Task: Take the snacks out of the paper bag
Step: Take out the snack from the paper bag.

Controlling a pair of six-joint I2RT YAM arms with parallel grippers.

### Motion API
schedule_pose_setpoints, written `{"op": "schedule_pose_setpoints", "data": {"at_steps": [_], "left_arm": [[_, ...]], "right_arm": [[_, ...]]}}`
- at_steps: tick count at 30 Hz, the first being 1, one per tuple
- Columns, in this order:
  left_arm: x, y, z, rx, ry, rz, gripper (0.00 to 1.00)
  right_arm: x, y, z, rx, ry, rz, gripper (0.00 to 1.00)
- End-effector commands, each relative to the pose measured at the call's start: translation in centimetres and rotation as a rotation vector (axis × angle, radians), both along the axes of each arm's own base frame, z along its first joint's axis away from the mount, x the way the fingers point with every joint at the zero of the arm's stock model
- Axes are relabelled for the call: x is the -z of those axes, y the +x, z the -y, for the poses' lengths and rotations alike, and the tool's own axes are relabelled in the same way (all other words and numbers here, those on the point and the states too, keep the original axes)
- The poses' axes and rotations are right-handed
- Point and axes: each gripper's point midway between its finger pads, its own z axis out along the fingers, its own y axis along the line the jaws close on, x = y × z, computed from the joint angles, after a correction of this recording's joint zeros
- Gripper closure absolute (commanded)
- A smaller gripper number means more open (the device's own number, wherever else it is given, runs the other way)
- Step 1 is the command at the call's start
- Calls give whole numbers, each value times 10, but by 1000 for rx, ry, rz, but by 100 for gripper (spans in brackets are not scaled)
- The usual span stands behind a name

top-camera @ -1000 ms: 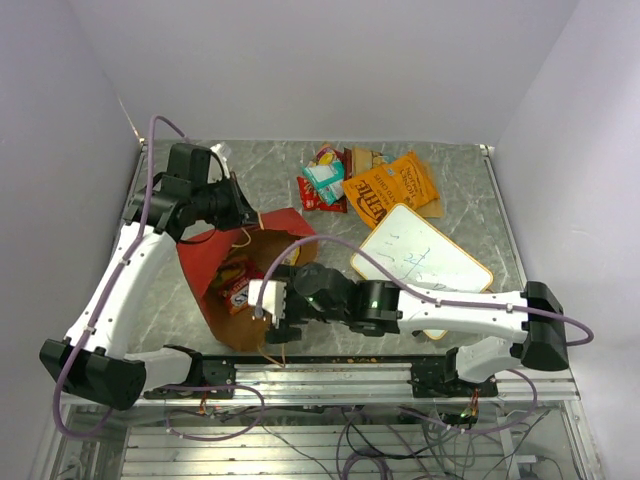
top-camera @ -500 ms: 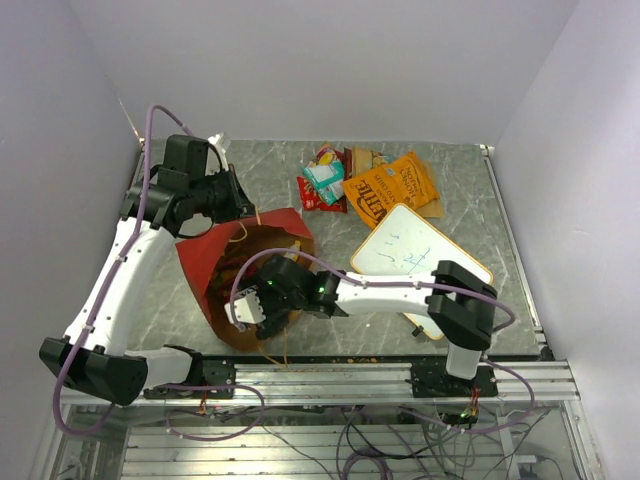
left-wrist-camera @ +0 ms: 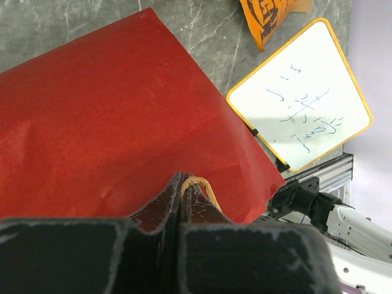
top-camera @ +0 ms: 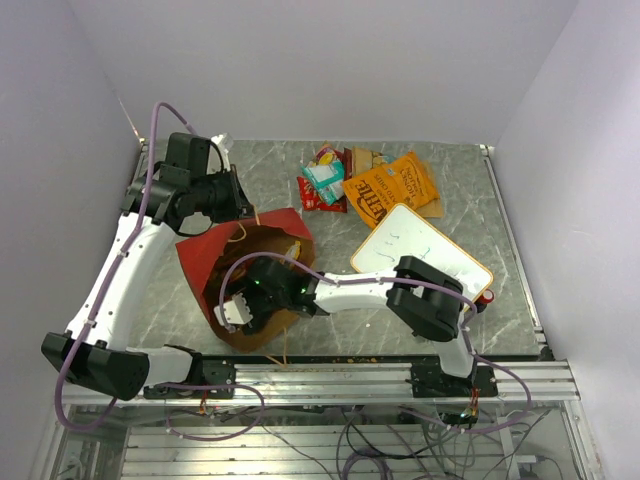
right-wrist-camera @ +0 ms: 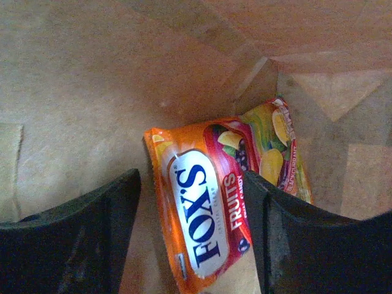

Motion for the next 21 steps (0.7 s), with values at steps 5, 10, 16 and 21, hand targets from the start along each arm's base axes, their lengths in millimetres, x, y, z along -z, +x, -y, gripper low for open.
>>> {"op": "schedule_pose_setpoints", "data": {"at_steps": [5, 10, 16, 21], "left_arm": [[-9, 2, -3, 8, 36, 38, 93], [-12, 3, -5, 2, 51, 49, 93], [-14, 1, -7, -5, 59, 54, 93], [-17, 0, -13, -25, 78, 68, 93]], "right_arm": [[18, 16, -7, 37, 20, 23, 50], [32, 23, 1, 63, -31, 12, 67], [9, 11, -1, 7, -28, -25, 96], [-35, 0, 6, 1, 42, -62, 100]]}}
